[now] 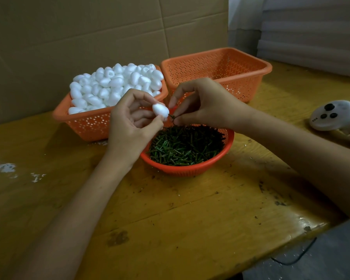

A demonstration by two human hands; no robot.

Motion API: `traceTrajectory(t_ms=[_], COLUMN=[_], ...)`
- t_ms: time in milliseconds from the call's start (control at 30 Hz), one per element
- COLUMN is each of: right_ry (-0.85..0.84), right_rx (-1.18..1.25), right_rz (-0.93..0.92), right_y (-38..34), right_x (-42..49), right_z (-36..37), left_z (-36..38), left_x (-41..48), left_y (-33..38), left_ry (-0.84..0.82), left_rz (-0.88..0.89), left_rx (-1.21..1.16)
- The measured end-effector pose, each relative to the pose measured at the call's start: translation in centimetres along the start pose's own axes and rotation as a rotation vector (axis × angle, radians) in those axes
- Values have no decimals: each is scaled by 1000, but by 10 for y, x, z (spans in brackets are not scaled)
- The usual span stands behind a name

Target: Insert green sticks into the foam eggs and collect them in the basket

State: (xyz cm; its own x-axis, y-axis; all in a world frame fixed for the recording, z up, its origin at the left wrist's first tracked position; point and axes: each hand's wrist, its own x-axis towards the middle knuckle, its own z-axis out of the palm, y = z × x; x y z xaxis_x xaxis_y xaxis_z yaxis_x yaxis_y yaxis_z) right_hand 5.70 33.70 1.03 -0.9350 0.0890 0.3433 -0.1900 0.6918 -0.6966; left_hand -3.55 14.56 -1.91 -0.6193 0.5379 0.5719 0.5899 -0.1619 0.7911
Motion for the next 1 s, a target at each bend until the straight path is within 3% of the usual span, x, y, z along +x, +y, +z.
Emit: traceTrajectory(t_ms=[333, 1000], right_ry=[-9, 0], right_rx=[-92, 0], right_rz=[9, -13], right_y=[-1, -1], right_x=[-1, -2], right_z=[1, 2], left_z=[0, 0], left_x=[-1, -1], left_y=[0, -3], left_ry=[-2, -38], left_rz=[6, -8], left_rx=[-28, 74])
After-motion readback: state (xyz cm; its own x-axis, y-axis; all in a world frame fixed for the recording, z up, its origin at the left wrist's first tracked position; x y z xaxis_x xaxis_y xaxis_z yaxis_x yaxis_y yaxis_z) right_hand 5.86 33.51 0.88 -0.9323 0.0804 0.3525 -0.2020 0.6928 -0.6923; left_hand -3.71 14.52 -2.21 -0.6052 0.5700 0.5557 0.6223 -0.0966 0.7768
